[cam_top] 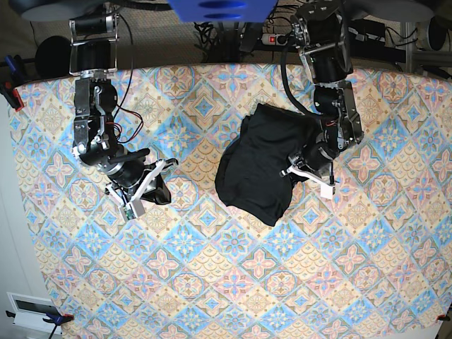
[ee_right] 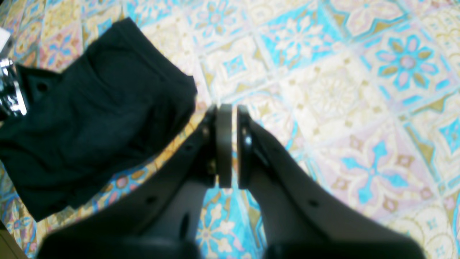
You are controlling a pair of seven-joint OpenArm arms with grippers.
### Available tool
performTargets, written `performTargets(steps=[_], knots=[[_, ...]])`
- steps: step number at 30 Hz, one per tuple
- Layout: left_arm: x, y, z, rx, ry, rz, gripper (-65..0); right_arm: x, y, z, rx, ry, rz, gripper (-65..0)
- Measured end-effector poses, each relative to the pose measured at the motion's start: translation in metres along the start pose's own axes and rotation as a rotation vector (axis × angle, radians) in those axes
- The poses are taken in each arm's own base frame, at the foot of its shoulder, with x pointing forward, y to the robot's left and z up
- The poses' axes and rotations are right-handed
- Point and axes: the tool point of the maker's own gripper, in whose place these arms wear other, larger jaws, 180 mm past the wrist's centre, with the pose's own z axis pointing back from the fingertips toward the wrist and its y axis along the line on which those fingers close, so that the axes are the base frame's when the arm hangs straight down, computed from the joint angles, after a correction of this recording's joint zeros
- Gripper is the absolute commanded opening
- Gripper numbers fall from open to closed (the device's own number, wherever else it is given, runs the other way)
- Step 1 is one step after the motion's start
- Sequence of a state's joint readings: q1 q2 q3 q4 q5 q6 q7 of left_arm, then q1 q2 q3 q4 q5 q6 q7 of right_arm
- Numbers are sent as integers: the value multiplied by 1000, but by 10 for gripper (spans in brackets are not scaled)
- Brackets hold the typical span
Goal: Layout the t-shirt on the table in an organized manner, then fold the t-shirt properly
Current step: 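Push the bundle with the left gripper toward the right gripper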
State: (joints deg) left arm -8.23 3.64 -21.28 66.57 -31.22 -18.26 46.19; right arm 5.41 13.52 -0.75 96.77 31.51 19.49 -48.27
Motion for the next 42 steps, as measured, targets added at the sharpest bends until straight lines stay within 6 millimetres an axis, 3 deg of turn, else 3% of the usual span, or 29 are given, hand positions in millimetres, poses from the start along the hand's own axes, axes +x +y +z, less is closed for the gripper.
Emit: performTargets(steps=[6, 10, 14, 22, 29, 35, 42], knots=[[11, 26, 38, 71, -29, -36, -644, -3, 8, 3, 13, 1, 10, -633], [6, 36, 58, 117, 40, -88, -645, -3, 11, 2, 19, 5, 18, -633], [-1, 48, 81, 167, 25, -104, -645, -7, 28, -4, 64, 19, 34, -633], [-18, 56, 90, 177, 18, -93, -643, -9, 25, -2, 55, 21, 31, -633], [-41, 28, 71, 124, 63, -133, -645, -48, 31, 4, 60, 102, -7, -633], [-75, -15, 49, 21, 141, -142, -643, -27, 36, 10, 64, 40, 22, -633], [-94, -36, 41, -30, 203, -176, -646, -18, 40, 14, 69, 16, 43, -633]])
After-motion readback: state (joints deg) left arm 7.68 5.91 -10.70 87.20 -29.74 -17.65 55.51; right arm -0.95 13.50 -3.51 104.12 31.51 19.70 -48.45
